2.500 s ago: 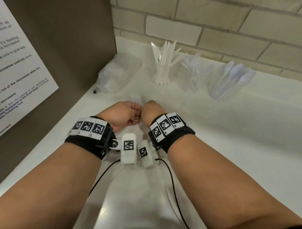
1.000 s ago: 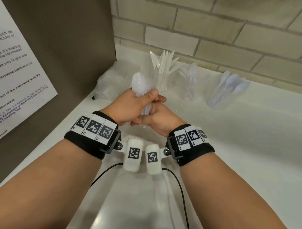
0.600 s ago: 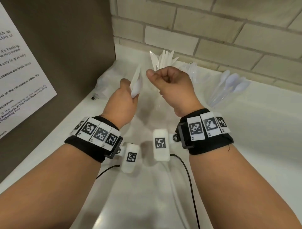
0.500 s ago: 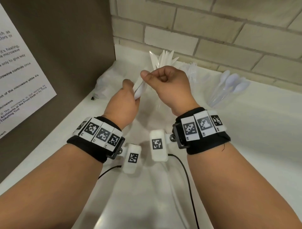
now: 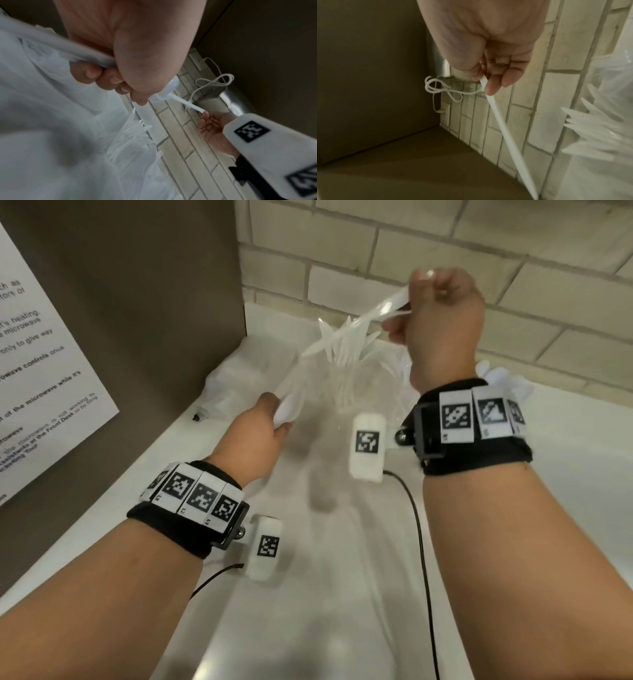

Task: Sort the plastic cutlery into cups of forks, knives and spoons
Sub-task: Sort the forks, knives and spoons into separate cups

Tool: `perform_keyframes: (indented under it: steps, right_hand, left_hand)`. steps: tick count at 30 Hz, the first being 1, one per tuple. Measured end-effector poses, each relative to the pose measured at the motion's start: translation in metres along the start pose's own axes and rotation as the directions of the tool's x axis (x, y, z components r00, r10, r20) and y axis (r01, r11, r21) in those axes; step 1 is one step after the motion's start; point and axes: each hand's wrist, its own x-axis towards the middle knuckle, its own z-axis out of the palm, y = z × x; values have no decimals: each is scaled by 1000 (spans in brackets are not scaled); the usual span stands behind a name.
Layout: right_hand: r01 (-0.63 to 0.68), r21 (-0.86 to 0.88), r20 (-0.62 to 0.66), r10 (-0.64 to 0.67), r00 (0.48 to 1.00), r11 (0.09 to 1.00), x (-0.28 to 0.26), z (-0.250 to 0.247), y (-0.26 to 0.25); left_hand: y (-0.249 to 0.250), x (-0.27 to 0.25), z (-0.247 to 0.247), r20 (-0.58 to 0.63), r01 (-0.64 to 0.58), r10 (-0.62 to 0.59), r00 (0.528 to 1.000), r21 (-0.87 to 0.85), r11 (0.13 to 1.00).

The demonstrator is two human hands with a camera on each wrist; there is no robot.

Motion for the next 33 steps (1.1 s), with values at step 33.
perform_keyframes:
  steps: [33]
  right_hand:
    - [-243,-194,418,305,856,950,-74,-13,36]
  left_hand:
    - [51,-6,20,437,367,-35,899,-707,604]
